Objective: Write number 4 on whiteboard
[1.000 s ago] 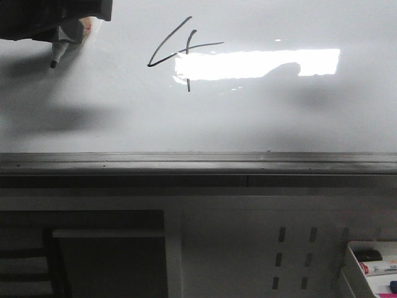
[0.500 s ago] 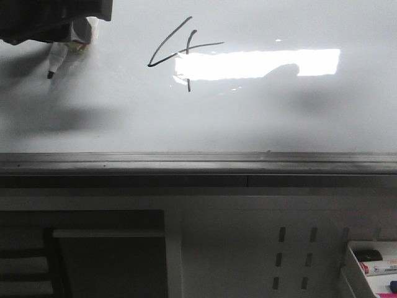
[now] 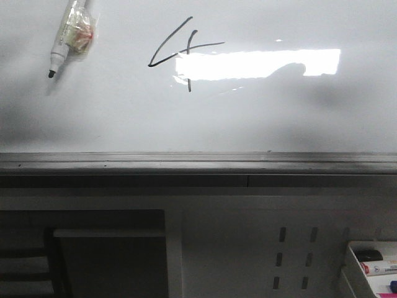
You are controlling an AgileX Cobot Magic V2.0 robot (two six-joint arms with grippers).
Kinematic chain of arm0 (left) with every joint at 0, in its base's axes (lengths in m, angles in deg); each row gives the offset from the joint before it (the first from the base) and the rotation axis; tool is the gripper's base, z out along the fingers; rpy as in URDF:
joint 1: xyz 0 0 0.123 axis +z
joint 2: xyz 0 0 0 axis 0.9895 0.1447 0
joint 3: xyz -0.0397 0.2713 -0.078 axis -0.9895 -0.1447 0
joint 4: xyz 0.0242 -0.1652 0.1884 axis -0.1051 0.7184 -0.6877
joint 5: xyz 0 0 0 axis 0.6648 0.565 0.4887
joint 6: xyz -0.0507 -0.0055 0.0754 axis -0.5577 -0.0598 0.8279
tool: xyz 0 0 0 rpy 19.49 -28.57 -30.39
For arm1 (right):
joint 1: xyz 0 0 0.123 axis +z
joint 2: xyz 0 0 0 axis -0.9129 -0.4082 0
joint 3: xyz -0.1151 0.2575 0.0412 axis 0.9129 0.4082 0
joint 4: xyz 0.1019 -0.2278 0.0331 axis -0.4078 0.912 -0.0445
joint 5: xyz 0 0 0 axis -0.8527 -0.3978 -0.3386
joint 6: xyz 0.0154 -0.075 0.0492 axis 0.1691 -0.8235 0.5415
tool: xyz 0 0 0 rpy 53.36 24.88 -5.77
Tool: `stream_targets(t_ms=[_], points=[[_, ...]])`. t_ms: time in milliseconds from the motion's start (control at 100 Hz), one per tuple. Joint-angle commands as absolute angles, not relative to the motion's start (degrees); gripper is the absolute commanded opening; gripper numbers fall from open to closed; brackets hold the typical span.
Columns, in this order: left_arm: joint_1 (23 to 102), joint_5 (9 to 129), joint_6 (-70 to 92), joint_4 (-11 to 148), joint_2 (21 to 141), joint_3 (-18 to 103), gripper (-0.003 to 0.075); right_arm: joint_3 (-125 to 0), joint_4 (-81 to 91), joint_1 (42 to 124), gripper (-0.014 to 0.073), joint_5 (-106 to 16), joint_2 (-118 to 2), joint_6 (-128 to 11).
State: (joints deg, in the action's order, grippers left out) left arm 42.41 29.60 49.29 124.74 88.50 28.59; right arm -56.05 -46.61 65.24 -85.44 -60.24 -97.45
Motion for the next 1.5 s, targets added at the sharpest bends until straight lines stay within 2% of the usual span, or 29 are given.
stream_targets(t_ms=[0,60,150,220,280,450,540,880,1490], points=[[42.51,27.71,54.26,124.55,82.46,28.84,0.0494,-57.54,-49.4,63.13,0.0381,-83.33,-57.37,-97.76],[42.51,27.71,56.47,124.8,79.53,27.78,0.0494,-57.54,-49.4,62.25,0.0321,-82.47,-55.95,-97.76],[42.51,27.71,58.28,125.15,73.76,25.36,0.0471,-56.34,-49.4,61.66,0.018,-79.12,-52.97,-97.9],[42.51,27.81,58.39,126.52,69.16,23.28,0.0396,-53.75,-49.4,61.66,0.0043,-74.72,-49.78,-99.85],[42.51,28.24,58.39,126.91,64.78,20.94,0.0297,-50.4,-50.36,61.66,-0.0073,-70.69,-46.57,-102.3],[42.51,34.83,58.39,127.81,53.4,13.89,-0.0024,-39.77,-57.44,61.66,-0.0064,-62.4,-35.79,-112.11],[42.51,38.43,58.51,127.81,47.89,10.01,-0.002,-33.82,-60.2,61.66,-0.0064,-61.56,-29.91,-116.81],[42.51,39.64,58.51,131.88,31.03,1.14,-0.002,-17.11,-60.29,61.66,-0.0067,-56.21,-9.78,-116.86],[42.51,39.65,58.51,131.88,29.93,0.77,-0.002,-15.23,-60.43,61.66,-0.0067,-54.43,-7.89,-116.86]])
